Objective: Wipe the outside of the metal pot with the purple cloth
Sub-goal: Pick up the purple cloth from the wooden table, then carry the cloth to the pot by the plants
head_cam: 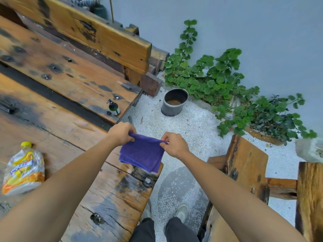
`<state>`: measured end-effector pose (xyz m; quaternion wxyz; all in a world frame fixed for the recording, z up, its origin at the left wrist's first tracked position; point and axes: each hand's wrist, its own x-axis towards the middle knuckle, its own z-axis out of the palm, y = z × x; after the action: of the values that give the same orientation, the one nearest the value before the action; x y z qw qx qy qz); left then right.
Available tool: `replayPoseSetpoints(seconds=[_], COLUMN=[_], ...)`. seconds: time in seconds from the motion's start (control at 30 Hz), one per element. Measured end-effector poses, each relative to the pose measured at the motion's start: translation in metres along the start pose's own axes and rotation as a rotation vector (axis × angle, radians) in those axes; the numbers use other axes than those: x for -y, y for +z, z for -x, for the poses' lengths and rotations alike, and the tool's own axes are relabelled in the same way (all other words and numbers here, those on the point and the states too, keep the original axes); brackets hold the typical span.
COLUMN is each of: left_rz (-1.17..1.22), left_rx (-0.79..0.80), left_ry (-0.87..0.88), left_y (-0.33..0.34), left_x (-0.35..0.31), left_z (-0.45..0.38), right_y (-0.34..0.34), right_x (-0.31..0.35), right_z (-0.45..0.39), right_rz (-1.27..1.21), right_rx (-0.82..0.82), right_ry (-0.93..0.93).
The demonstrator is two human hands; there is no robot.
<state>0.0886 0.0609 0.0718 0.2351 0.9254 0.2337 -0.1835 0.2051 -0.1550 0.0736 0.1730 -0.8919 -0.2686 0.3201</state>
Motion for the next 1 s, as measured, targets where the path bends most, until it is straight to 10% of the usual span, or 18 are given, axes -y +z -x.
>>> replayPoseSetpoints(seconds=[0.47,1.0], left_rz=[0.021,-0.06], left_rx=[-0.317,-0.283], left_ry=[0.287,0.437], left_y=[-0.095,-0.087], left_x=[-0.133,-0.27], left_z=[-0.027,-0.102], right_y=[-0.155,-0.229], right_x=[-0.034,-0.147], right_z=[0.026,0.004], right_rz=[-0.018,-0.092], right_rx=[-0.462,-0.611], right_ry=[0.003,0.15])
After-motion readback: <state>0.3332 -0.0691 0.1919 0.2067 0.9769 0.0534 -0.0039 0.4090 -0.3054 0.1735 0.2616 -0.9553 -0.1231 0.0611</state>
